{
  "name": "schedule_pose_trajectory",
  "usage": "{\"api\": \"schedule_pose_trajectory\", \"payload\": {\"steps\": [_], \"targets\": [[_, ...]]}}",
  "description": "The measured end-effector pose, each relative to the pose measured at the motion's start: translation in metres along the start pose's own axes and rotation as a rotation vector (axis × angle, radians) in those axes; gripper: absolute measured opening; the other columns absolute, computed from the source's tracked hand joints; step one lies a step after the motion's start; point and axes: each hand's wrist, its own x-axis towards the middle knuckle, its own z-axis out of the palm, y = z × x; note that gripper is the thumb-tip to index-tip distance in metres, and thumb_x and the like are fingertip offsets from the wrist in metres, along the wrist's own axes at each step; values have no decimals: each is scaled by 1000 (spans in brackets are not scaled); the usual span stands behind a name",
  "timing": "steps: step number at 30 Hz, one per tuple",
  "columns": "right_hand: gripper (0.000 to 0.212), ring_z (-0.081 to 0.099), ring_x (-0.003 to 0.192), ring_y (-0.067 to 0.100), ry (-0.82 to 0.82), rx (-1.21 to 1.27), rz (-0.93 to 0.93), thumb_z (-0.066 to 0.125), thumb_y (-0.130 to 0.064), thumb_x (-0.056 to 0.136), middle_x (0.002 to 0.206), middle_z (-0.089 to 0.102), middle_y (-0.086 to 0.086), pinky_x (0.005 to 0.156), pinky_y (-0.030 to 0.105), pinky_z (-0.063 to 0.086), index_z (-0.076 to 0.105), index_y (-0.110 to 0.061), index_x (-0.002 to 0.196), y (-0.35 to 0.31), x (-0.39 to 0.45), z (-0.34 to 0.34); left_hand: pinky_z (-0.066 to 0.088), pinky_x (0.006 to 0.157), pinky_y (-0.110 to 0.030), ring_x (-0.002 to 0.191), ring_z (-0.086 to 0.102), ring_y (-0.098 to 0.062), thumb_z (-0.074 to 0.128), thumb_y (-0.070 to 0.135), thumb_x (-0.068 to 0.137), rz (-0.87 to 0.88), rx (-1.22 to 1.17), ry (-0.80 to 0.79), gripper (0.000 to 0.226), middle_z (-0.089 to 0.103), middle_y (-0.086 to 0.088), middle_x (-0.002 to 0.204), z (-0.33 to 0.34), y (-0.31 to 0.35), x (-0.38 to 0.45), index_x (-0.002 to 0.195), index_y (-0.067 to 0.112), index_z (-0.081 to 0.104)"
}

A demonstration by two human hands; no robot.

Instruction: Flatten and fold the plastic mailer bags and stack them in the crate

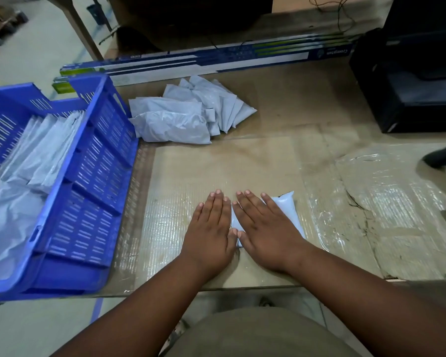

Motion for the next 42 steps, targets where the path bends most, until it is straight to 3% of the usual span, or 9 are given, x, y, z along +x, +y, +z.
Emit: {"api": "schedule_pose_trajectory", "payload": {"steps": [6, 9, 13, 16, 21, 25, 34, 38, 42], "targets": [[70, 8, 163, 24, 20, 84, 13, 20, -51, 110, 176, 10, 8, 131, 51, 8, 20, -13, 168, -1, -3, 0, 6, 133, -48, 164, -10, -22, 9, 50, 105, 6, -31, -68, 75, -7, -9, 177, -9, 0, -1, 170, 11, 6], [71, 11, 163, 22, 38, 173, -12, 24, -41, 103, 176, 15, 8, 130, 51, 7, 21, -11, 167, 2, -2, -4, 3, 132, -45, 163, -11, -16, 1, 53, 100, -30, -141, -63, 80, -5, -5, 178, -32, 9, 11, 170, 15, 7], [70, 28, 157, 17, 137, 493, 41, 41, -22, 94, 168, 36, 3, 131, 45, 12, 34, -14, 163, 15, -7, -18, 7, 132, -45, 164, -8, -15, 11, 51, 104, -7, -206, -15, 75, -2, -4, 178, -27, 28, 24, 170, 15, 8], [69, 39, 151, 22, 225, 284, 70, 49, -25, 89, 160, 48, 7, 130, 49, 16, 47, -10, 156, 18, -17, -29, 6, 133, -50, 165, -7, -24, 15, 58, 108, 24, -79, 18, 75, 0, -12, 177, -5, 34, 17, 171, 17, 9], [70, 34, 155, 33, 22, -52, 36, 36, -47, 104, 165, 39, 20, 127, 59, 22, 42, -3, 158, 32, -24, -18, 6, 133, -50, 165, -6, -25, 20, 64, 107, 3, -7, 47, 77, 0, -12, 178, 3, 36, 19, 171, 21, 12], [78, 25, 159, 31, -85, -28, -10, 27, -57, 106, 171, 27, 19, 127, 58, 23, 33, -4, 163, 44, -27, -4, 8, 132, -52, 165, -6, -25, 25, 61, 107, -4, 2, 31, 76, -1, -12, 178, 7, 33, 19, 171, 21, 13], [85, -25, 158, 10, -95, 281, 78, -1, -70, 102, 175, -19, 0, 131, 39, -5, -7, -16, 168, 53, -27, -7, -2, 132, -48, 164, -11, -22, 26, 63, 107, 9, 3, 14, 78, -5, -8, 178, 7, 30, 21, 171, 21, 10], [85, -22, 158, 4, -88, 374, 105, -5, -70, 100, 176, -15, -5, 131, 38, -3, -4, -20, 169, 56, -26, -9, -3, 132, -47, 163, -15, -19, 24, 65, 106, 9, -13, 5, 80, -11, -4, 178, 3, 32, 19, 171, 23, 4], [69, -4, 160, 0, -11, 591, 171, 23, -58, 108, 175, 5, -11, 131, 38, 8, 14, -26, 169, 66, -32, -21, -2, 131, -49, 161, -23, -14, 19, 69, 105, -12, -20, -41, 80, -18, 1, 176, -4, 33, 19, 170, 27, -2]]}}
